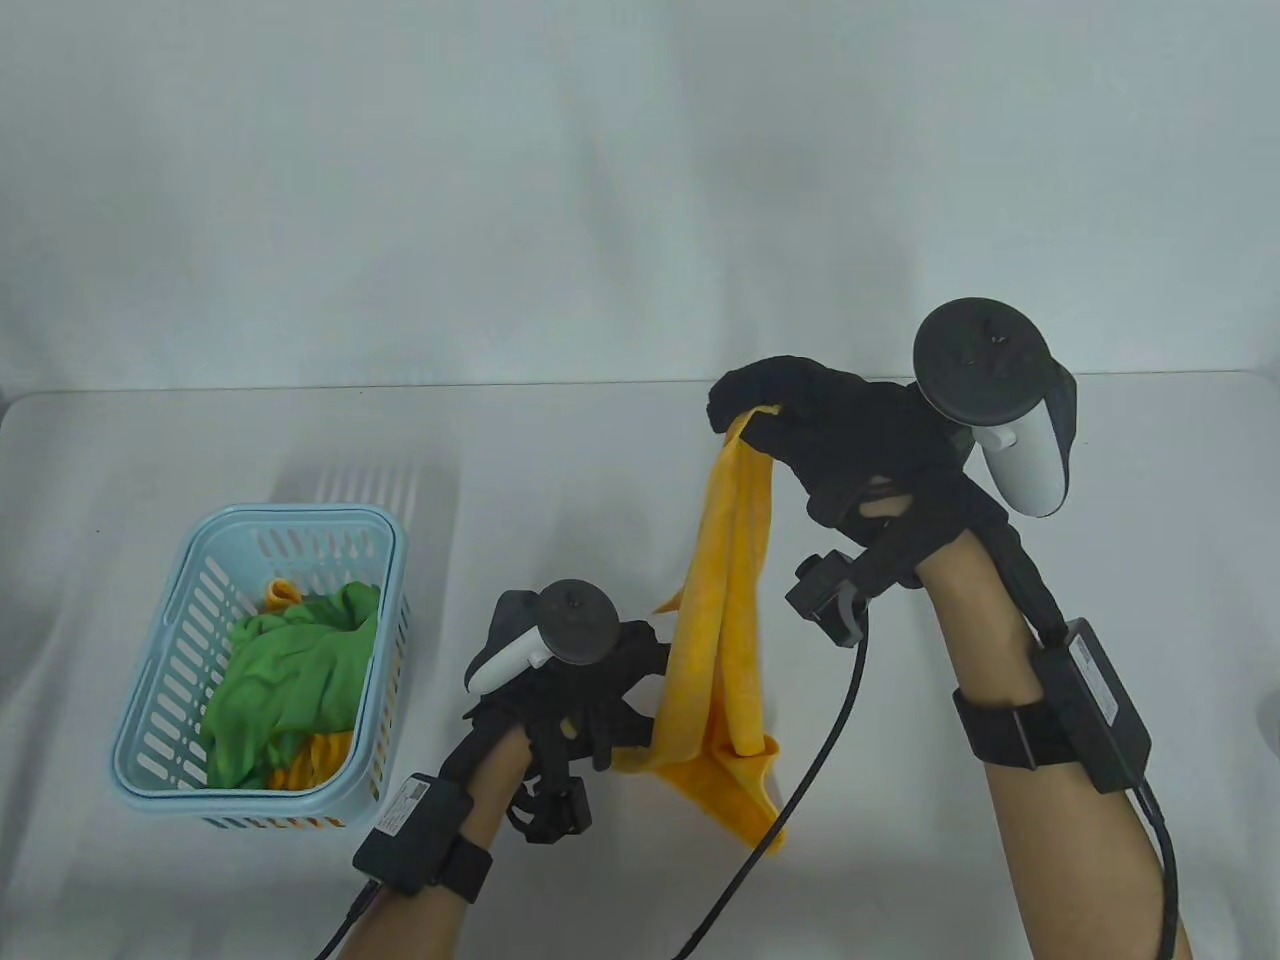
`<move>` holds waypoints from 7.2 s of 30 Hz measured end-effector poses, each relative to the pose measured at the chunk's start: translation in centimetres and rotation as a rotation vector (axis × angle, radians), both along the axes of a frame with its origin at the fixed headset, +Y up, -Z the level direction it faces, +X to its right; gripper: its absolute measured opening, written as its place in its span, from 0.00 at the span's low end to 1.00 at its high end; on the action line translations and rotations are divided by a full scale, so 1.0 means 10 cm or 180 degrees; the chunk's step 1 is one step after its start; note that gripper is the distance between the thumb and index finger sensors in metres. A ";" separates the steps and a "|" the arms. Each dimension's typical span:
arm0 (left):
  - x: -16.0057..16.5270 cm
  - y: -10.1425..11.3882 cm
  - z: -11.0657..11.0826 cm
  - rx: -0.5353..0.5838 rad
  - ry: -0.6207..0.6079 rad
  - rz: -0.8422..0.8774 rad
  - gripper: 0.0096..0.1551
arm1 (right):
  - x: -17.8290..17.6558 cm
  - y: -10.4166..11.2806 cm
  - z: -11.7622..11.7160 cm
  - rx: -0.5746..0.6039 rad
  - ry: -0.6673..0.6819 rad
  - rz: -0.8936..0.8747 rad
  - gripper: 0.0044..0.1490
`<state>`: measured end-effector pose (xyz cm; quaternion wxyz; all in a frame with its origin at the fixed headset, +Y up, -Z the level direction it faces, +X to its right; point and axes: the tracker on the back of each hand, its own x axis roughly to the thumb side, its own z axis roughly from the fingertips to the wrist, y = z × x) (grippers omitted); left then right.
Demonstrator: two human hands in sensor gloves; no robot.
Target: Roll square towel into towel roll
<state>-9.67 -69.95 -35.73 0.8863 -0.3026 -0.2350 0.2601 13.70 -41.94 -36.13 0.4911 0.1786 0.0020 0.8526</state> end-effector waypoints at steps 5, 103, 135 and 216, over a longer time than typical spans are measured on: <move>0.09 -0.01 0.03 0.0005 -0.0027 0.0032 0.58 | 0.02 -0.01 0.00 -0.0007 -0.0029 -0.0006 0.23; -1.23 1.94 -0.73 0.1395 0.2429 0.0192 0.21 | 1.66 -1.00 -0.53 -0.0735 -0.2236 0.0080 0.23; -1.12 1.19 -0.02 0.0741 0.1604 0.0324 0.22 | 2.09 -1.91 0.14 -0.1124 -0.1517 -0.0404 0.24; -0.45 -0.27 -0.96 0.0646 0.2216 -0.1941 0.48 | 1.70 -3.18 -0.62 -0.1879 -0.2485 0.1412 0.50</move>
